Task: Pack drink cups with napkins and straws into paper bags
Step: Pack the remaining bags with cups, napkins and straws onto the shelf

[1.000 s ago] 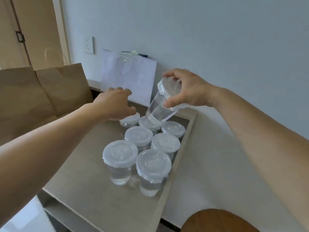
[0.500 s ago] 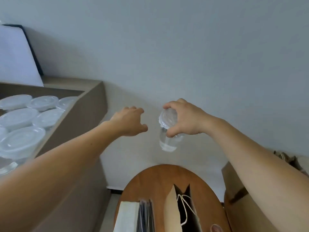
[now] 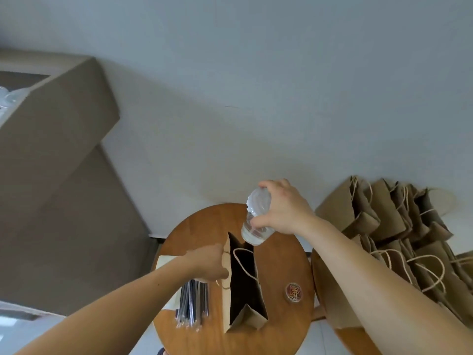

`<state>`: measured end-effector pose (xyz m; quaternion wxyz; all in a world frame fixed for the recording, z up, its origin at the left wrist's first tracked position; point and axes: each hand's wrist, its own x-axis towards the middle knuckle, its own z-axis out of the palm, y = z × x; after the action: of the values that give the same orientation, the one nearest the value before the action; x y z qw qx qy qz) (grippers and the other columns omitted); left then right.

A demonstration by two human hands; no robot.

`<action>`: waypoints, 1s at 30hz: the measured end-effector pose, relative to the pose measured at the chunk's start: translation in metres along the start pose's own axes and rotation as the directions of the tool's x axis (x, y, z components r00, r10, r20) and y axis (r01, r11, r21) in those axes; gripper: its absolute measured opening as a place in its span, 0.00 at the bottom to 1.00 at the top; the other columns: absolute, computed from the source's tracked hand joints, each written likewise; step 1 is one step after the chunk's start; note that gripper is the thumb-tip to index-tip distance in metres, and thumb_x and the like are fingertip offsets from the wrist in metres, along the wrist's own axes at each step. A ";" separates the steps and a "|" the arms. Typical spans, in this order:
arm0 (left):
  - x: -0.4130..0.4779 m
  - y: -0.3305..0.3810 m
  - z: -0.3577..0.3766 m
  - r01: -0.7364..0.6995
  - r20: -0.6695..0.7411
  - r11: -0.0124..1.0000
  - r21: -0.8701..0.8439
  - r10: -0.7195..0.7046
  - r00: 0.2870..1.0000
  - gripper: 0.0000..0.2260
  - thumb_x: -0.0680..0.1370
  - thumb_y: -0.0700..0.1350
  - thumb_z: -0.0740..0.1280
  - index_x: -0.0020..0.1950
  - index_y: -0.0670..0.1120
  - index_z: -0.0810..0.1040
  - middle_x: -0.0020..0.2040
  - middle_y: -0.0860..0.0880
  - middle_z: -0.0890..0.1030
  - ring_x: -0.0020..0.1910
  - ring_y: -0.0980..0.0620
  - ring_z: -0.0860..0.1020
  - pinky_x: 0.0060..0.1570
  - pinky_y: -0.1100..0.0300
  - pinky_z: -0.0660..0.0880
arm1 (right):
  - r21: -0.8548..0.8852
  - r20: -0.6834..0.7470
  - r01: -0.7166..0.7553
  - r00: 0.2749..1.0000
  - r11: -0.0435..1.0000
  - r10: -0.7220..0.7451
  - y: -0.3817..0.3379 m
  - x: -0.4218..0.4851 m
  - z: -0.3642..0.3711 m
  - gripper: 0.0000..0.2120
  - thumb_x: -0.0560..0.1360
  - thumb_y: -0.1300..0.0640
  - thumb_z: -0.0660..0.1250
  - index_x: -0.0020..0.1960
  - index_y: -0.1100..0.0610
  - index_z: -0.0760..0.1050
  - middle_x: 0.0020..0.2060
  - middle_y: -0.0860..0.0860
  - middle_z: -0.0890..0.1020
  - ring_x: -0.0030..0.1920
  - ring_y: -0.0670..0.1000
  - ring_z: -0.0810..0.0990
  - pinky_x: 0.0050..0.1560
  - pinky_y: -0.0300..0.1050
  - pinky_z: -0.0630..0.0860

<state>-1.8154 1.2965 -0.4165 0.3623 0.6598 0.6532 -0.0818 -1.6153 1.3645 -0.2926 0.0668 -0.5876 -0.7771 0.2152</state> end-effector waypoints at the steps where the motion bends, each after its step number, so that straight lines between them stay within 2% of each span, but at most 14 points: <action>1: -0.001 -0.007 0.007 -0.004 0.011 0.994 -0.111 0.006 1.000 0.22 0.76 0.59 0.64 0.66 0.51 0.69 0.57 0.51 0.78 0.52 0.51 0.78 0.55 0.53 0.78 | 0.017 -0.024 -0.012 1.000 1.000 0.013 0.001 0.002 0.005 0.46 0.59 0.42 0.76 0.73 0.45 0.62 0.66 0.48 0.66 0.64 0.53 0.69 0.54 0.50 0.73; 3: -0.007 -0.015 0.015 -0.030 -0.010 0.862 -0.506 0.029 1.000 0.20 0.78 0.66 0.58 0.64 0.55 0.70 0.55 0.52 0.81 0.48 0.52 0.83 0.47 0.56 0.80 | 0.058 -0.066 -0.035 0.997 0.998 0.039 0.001 0.006 0.014 0.44 0.59 0.43 0.76 0.72 0.45 0.62 0.65 0.47 0.66 0.63 0.53 0.69 0.50 0.48 0.71; 5: -0.013 -0.021 0.020 -0.070 -0.095 0.668 -0.741 -0.001 0.995 0.20 0.78 0.69 0.53 0.61 0.59 0.72 0.50 0.54 0.83 0.44 0.52 0.84 0.40 0.60 0.80 | 0.085 -0.079 -0.050 0.995 0.995 0.057 0.001 0.010 0.021 0.44 0.59 0.43 0.76 0.72 0.45 0.62 0.64 0.47 0.66 0.63 0.53 0.69 0.50 0.48 0.70; 6: -0.014 -0.025 0.025 -0.089 -0.135 0.664 -0.742 -0.017 0.991 0.20 0.79 0.69 0.52 0.61 0.60 0.73 0.49 0.56 0.83 0.44 0.53 0.84 0.40 0.60 0.80 | 0.089 -0.077 -0.060 0.995 0.994 0.067 0.000 0.012 0.024 0.44 0.59 0.43 0.75 0.72 0.45 0.62 0.64 0.47 0.66 0.63 0.53 0.69 0.51 0.48 0.70; 8: -0.012 -0.031 0.040 -0.067 -0.141 0.752 -0.656 -0.035 0.989 0.17 0.81 0.62 0.54 0.61 0.57 0.75 0.52 0.58 0.81 0.45 0.57 0.83 0.46 0.59 0.81 | 0.082 -0.060 -0.079 0.995 0.993 0.084 -0.003 0.015 0.029 0.45 0.59 0.43 0.76 0.72 0.45 0.62 0.64 0.47 0.66 0.63 0.53 0.69 0.52 0.48 0.71; 10: -0.012 -0.037 0.052 0.011 -0.030 0.854 -0.520 -0.031 0.999 0.18 0.79 0.56 0.59 0.68 0.54 0.71 0.56 0.58 0.78 0.47 0.58 0.81 0.50 0.60 0.81 | 0.068 -0.038 -0.096 0.994 0.993 0.099 -0.006 0.017 0.034 0.45 0.59 0.43 0.76 0.73 0.45 0.62 0.65 0.47 0.66 0.64 0.53 0.69 0.52 0.48 0.71; 11: -0.011 -0.038 0.056 0.043 0.050 0.899 -0.436 -0.023 0.998 0.25 0.77 0.55 0.63 0.73 0.53 0.65 0.57 0.56 0.77 0.49 0.57 0.80 0.50 0.61 0.81 | 0.064 -0.032 -0.102 0.994 0.993 0.104 -0.008 0.017 0.036 0.46 0.58 0.43 0.76 0.72 0.45 0.62 0.65 0.47 0.65 0.64 0.53 0.69 0.52 0.48 0.72; 14: -0.013 -0.028 0.065 0.031 0.253 0.981 -0.189 0.019 0.967 0.45 0.66 0.64 0.70 0.78 0.57 0.51 0.66 0.49 0.74 0.53 0.52 0.80 0.49 0.58 0.81 | 0.058 -0.024 -0.108 0.994 0.992 0.110 -0.013 0.018 0.043 0.45 0.59 0.42 0.76 0.72 0.45 0.62 0.65 0.47 0.65 0.64 0.54 0.69 0.53 0.50 0.73; 17: -0.010 -0.007 0.073 0.086 0.149 0.989 -0.117 -0.068 0.986 0.45 0.64 0.74 0.63 0.74 0.52 0.59 0.63 0.48 0.77 0.52 0.49 0.80 0.51 0.52 0.80 | 0.052 -0.007 -0.103 0.995 0.993 0.104 -0.020 0.018 0.050 0.45 0.59 0.43 0.75 0.73 0.45 0.61 0.64 0.48 0.65 0.64 0.54 0.68 0.54 0.51 0.74; 20: -0.005 0.000 0.071 0.152 0.076 0.973 -0.175 -0.141 0.987 0.29 0.75 0.66 0.59 0.63 0.45 0.70 0.53 0.46 0.81 0.47 0.47 0.82 0.50 0.50 0.81 | 0.029 0.018 -0.071 0.997 0.997 0.070 -0.022 0.013 0.057 0.45 0.59 0.43 0.75 0.72 0.45 0.61 0.64 0.48 0.65 0.64 0.54 0.68 0.50 0.50 0.73; 22: -0.005 -0.003 0.070 0.194 0.121 0.936 -0.293 -0.165 0.979 0.16 0.82 0.55 0.57 0.52 0.44 0.75 0.44 0.43 0.83 0.38 0.48 0.85 0.48 0.50 0.83 | -0.003 0.051 -0.044 0.998 0.999 0.044 -0.016 0.007 0.060 0.45 0.59 0.42 0.75 0.72 0.45 0.60 0.65 0.48 0.65 0.63 0.55 0.69 0.49 0.49 0.72; 24: -0.005 -0.005 0.070 0.239 0.153 0.873 -0.424 -0.191 0.970 0.14 0.84 0.49 0.56 0.46 0.43 0.76 0.36 0.44 0.83 0.32 0.49 0.84 0.45 0.51 0.83 | -0.044 0.089 -0.010 0.996 0.999 0.014 -0.010 -0.001 0.061 0.46 0.60 0.41 0.75 0.74 0.45 0.59 0.66 0.49 0.64 0.64 0.55 0.68 0.51 0.49 0.73; 26: -0.005 -0.005 0.071 0.293 0.159 0.762 -0.578 -0.247 0.956 0.16 0.84 0.47 0.55 0.48 0.40 0.76 0.28 0.46 0.81 0.28 0.48 0.83 0.41 0.54 0.84 | -0.096 0.123 0.053 0.992 0.994 -0.041 -0.005 -0.008 0.061 0.45 0.61 0.41 0.74 0.74 0.45 0.58 0.67 0.48 0.64 0.65 0.54 0.67 0.55 0.49 0.73; 30: -0.005 -0.001 0.071 0.303 0.162 0.671 -0.676 -0.266 0.950 0.17 0.84 0.46 0.52 0.50 0.37 0.75 0.29 0.43 0.82 0.28 0.47 0.83 0.35 0.57 0.83 | -0.203 0.155 0.272 0.957 0.940 -0.244 -0.005 -0.022 0.066 0.44 0.62 0.42 0.75 0.72 0.44 0.57 0.66 0.47 0.61 0.65 0.52 0.65 0.55 0.46 0.74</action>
<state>-1.7910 1.2506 -0.4649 0.5814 0.3635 0.7214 0.0971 -1.6365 1.3255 -0.3466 -0.0214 -0.4692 -0.8694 0.1534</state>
